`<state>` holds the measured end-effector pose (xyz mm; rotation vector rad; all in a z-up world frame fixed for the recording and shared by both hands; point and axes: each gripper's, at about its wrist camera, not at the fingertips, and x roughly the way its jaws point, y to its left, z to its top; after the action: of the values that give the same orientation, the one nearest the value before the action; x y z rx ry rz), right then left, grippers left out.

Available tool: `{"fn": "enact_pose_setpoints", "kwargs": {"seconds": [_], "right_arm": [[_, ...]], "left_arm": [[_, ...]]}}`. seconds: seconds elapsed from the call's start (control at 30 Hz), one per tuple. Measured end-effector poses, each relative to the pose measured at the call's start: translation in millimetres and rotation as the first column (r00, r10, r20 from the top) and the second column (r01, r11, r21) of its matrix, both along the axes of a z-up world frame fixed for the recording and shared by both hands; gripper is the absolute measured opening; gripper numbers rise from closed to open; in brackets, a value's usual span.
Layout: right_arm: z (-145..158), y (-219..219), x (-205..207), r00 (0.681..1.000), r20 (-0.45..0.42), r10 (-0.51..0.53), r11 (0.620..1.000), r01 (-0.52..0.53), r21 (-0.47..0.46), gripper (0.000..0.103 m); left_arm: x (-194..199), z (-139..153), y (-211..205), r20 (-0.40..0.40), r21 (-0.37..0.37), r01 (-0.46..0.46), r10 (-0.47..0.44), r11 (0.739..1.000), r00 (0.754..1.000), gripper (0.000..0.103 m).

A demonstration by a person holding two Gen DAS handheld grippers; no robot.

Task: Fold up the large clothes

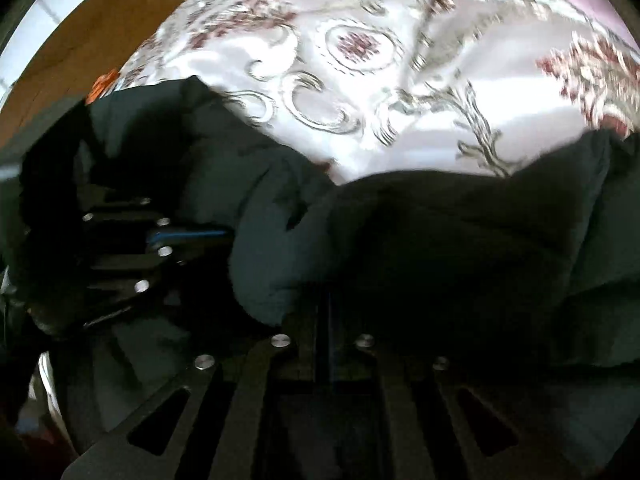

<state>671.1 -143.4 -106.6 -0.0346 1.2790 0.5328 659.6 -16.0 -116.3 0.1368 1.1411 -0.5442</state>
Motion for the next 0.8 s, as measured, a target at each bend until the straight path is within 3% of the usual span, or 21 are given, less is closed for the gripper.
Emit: {"fn": "enact_pose_setpoints", "kwargs": {"seconds": [0.2,0.33,0.43,0.47,0.53,0.57,0.6,0.63,0.73,0.8], "right_arm": [[-11,10,-7,0.997,0.069,-0.025,0.999,0.027,-0.034,0.000],[8,-4,-27,0.990,0.131,-0.046,0.998,0.040,0.048,0.002],[28,-19,-42,0.977,0.181,-0.110,0.991,0.095,0.091,0.008],[32,-24,-47,0.973,0.195,-0.123,0.990,0.106,0.094,0.009],[39,-37,-56,0.964,0.220,-0.151,0.986,0.131,0.102,0.019],[42,-43,-60,0.961,0.224,-0.163,0.984,0.141,0.109,0.023],[47,-48,-62,0.956,0.232,-0.181,0.981,0.158,0.115,0.035],[52,-52,-67,0.950,0.244,-0.197,0.978,0.172,0.120,0.052],[68,-61,-79,0.928,0.295,-0.226,0.973,0.202,0.110,0.076],[80,-68,-85,0.914,0.333,-0.229,0.973,0.214,0.082,0.078]], "left_arm": [[2,-1,-7,-0.014,0.040,-0.014,0.015,0.999,1.000,0.004],[-2,20,-5,-0.061,0.043,-0.067,0.070,0.997,0.996,0.006],[-12,39,-2,0.000,0.041,-0.095,0.095,0.995,0.996,0.018],[-18,47,-2,0.026,0.040,-0.101,0.100,0.994,0.995,0.027],[-27,57,0,0.049,0.029,-0.120,0.119,0.992,0.992,0.044],[-30,61,2,0.055,0.021,-0.127,0.126,0.992,0.991,0.060],[-35,67,3,0.068,0.017,-0.139,0.138,0.990,0.988,0.080],[-40,73,5,0.091,0.021,-0.161,0.158,0.987,0.983,0.086],[-50,85,12,0.116,0.011,-0.196,0.193,0.981,0.974,0.089],[-58,92,21,0.098,-0.004,-0.240,0.239,0.971,0.966,0.089]]}}
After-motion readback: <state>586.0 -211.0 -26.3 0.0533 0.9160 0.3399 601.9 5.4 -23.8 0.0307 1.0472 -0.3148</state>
